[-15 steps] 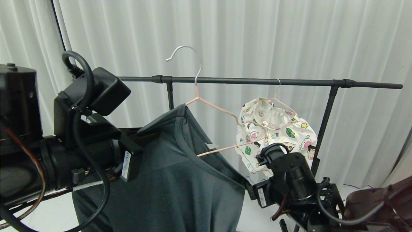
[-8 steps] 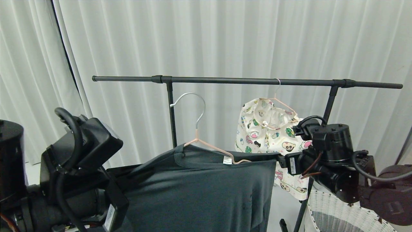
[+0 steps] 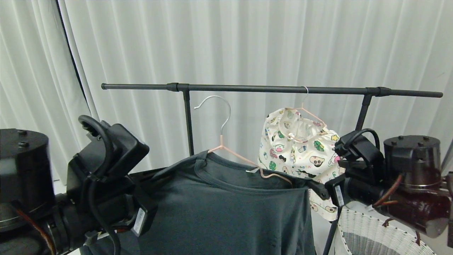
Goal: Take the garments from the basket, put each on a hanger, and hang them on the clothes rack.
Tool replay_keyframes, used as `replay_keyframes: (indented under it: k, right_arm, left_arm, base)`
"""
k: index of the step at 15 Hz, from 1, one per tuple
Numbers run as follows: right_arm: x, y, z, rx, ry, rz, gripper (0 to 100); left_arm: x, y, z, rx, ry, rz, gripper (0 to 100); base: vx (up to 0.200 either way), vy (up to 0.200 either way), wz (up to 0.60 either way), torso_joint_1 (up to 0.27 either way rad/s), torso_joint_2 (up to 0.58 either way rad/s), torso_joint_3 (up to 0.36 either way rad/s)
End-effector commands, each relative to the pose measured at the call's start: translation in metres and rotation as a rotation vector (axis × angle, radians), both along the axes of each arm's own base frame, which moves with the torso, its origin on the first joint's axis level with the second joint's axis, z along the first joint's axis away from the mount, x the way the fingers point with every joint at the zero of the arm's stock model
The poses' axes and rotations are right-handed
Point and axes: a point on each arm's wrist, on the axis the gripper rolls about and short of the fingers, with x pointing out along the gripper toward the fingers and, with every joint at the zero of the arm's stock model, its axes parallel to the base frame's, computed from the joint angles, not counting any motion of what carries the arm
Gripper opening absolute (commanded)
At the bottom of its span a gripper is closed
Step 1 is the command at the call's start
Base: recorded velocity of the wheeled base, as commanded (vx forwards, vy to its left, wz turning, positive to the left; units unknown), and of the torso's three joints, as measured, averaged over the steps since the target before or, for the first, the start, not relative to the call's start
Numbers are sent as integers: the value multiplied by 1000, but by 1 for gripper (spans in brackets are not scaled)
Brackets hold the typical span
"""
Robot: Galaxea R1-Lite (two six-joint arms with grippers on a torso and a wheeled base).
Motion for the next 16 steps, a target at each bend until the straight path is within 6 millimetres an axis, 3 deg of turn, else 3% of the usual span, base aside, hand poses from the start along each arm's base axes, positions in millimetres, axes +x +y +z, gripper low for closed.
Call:
replay_keyframes:
  k: [1,5,8,12,16]
  right_arm:
    - [-20,-12,1,-16,-21,58,100]
    - [-26,-14,13,41,-65,84,100]
    - [-47,-16,29,170,-50,278,100]
    - [-61,-7,37,160,33,470,100]
    - [-47,11,44,93,20,565,100]
  left_arm:
    - [6,-4,-12,41,31,23,0]
    - [1,-4,-21,23,6,7,0]
    - [-3,-6,-20,-28,-53,-12,0]
    - [-2,-9,-17,-59,-80,-22,0]
    - [-15,-16,-15,-73,-87,-93,0]
  base:
    - [0,0,0,0,0,0]
    - [0,0,0,0,0,0]
    - [0,0,0,0,0,0]
    - [0,0,0,0,0,0]
    - [0,0,0,0,0,0]
